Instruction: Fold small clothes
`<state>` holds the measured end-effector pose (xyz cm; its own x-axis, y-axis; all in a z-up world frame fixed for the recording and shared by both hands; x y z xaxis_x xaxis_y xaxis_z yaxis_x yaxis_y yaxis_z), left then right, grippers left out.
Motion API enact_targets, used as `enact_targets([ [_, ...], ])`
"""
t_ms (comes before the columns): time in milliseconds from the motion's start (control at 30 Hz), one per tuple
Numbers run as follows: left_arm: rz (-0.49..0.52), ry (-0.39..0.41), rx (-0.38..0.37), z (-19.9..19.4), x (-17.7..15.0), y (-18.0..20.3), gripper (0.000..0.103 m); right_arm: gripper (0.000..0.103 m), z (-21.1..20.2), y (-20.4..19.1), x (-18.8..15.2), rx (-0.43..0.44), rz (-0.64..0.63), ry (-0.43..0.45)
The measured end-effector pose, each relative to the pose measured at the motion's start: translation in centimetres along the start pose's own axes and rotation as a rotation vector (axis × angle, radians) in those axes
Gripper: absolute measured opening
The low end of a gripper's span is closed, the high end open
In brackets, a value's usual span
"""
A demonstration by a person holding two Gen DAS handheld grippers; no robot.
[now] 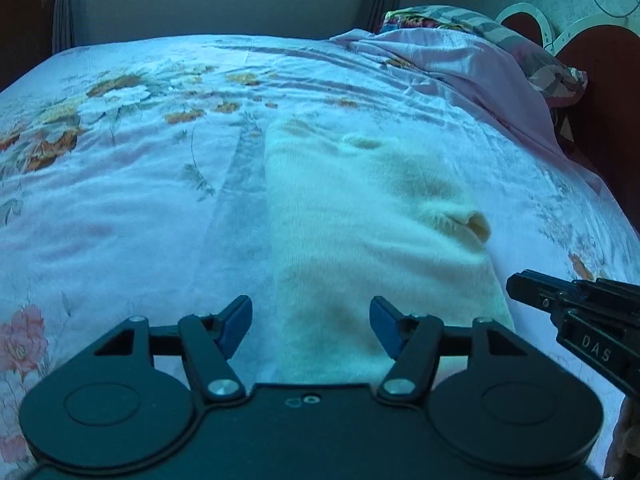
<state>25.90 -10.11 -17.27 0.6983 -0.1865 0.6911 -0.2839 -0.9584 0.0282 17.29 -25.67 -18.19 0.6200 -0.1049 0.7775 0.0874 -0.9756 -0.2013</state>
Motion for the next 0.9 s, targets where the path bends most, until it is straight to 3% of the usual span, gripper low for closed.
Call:
enact_targets([
  [167,0.010,0.030,0.025,2.6,3.4,0.3,0.056,0.005,4.4,-0.4,4.4,0.021,-0.025,0.025],
  [300,0.015,0.005,0.018,5.9,5.0,1.2,0.053,0.005,9.0,1.3,6.1,-0.040,-0.041,0.015],
  [400,0.043,-0.030,0.032,8.9,5.4,2.2,0.061,0.004,13.0,4.2,4.6,-0.098,-0.042,-0.101],
  [500,0.002,-0.052,0.013,10.0,5.8,2.0,0.062,0.004,13.2,6.4,4.0,-0.061,0.036,-0.092],
  [700,0.023,-0.025,0.056,11.2,8.4,2.5,0.061,0.005,12.9,6.0,8.4,-0.037,0.026,0.026],
  [800,0.029,-0.034,0.082,13.0,9.3,2.7,0.064,0.005,15.2,6.2,9.5,-0.055,0.016,0.015],
  [900,0.024,-0.045,0.091,14.4,9.0,2.6,0.069,0.004,18.1,7.6,7.9,-0.080,0.027,-0.060],
])
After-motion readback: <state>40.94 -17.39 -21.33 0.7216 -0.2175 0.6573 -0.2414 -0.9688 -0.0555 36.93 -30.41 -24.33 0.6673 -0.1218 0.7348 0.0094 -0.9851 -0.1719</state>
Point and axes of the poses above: each gripper's, at about its wrist camera, not at the fingertips, and z roughly the way its jaws point, y to its right, x to its top, the point moved 7 cm from there along z, roughly the way its jaws point, and after that the axes turned 10 degrees about x, right-handed, at the moved point
